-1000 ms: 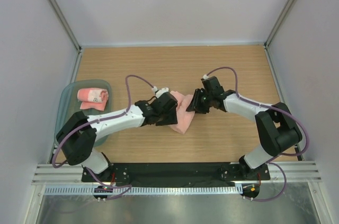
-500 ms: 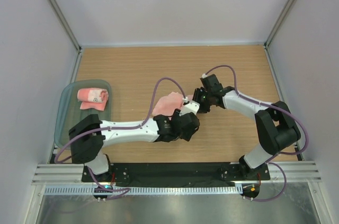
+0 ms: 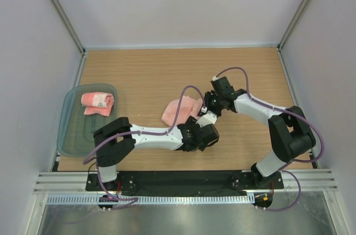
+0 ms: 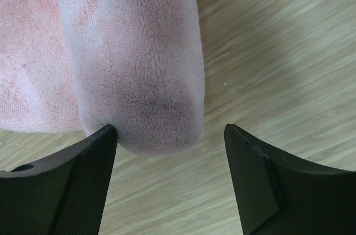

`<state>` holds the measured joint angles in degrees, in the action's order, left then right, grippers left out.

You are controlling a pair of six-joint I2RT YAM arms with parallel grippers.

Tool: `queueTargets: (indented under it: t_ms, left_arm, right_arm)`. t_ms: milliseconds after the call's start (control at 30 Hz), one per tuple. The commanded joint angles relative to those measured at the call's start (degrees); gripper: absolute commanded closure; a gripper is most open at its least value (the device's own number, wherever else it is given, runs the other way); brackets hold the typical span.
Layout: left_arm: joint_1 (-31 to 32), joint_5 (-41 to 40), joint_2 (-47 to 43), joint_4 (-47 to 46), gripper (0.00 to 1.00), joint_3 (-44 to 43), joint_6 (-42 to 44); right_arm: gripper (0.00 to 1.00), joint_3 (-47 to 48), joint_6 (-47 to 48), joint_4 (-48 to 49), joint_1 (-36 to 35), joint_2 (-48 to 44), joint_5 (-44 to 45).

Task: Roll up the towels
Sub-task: Roll the towel

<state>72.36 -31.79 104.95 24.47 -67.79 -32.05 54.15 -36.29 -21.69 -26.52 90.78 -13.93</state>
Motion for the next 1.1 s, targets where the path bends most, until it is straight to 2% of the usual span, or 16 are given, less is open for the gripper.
queueTargets:
  t_ms: [0,200,300,333,433,500,533,600,733,800,900,933,1067]
  left_arm:
    - [-0.64,-1.96,2.28,-0.74,0.22,-0.06,-1.34]
    - [-3.1,2.78,3.86,-3.89,0.25,1.96,-0.65]
    - [-4.15,4.54,4.65,-5.3,0.32,1.87,-0.03]
    - [-4.5,5.33,4.74,-5.57,0.37,1.87,-0.03]
    - [-6.0,6.74,5.53,-6.54,0.43,1.78,0.15]
    - [-6.96,8.84,5.97,-7.59,0.53,1.87,0.32]
    - [-7.66,9.2,6.23,-7.77,0.62,1.87,0.32]
    - [-8.46,11.22,6.67,-8.38,0.73,1.78,0.5]
    - [-9.51,14.56,6.24,-9.17,0.85,2.05,1.03]
    - [-10.48,17.79,5.45,-9.26,0.88,2.31,0.77]
    - [-12.15,22.36,2.9,-9.7,0.91,3.8,0.24]
    - [-12.5,23.95,2.2,-9.88,0.92,4.15,0.06]
    - [-13.65,29.32,-1.05,-10.32,0.92,5.56,-0.64]
  right_arm:
    - [0.76,1.92,1.58,-3.44,-0.2,0.36,-0.31]
    - [0.76,2.54,2.02,-3.62,-0.28,0.8,-1.88]
    - [0.76,2.63,2.02,-3.27,-0.28,1.68,-3.55]
    - [0.76,2.63,2.02,-3.35,-0.28,1.94,-3.99]
    - [0.76,2.54,2.54,-3.36,-0.2,2.82,-6.01]
    - [0.76,2.28,2.72,-3.53,-0.28,3.43,-6.46]
    - [0.76,2.28,2.72,-3.44,-0.28,3.61,-6.98]
    - [0.76,2.19,2.89,-3.71,-0.2,3.96,-7.33]
    - [0.75,2.54,3.07,-4.23,-0.2,4.14,-7.34]
    - [0.75,3.41,3.33,-5.19,-0.28,4.05,-6.55]
    - [0.54,4.99,3.86,-7.04,0.07,3.79,-4.97]
    - [0.41,5.35,3.95,-7.4,0.16,3.7,-4.7]
    - [0.27,7.89,3.86,-8.98,2.08,3.44,-3.03]
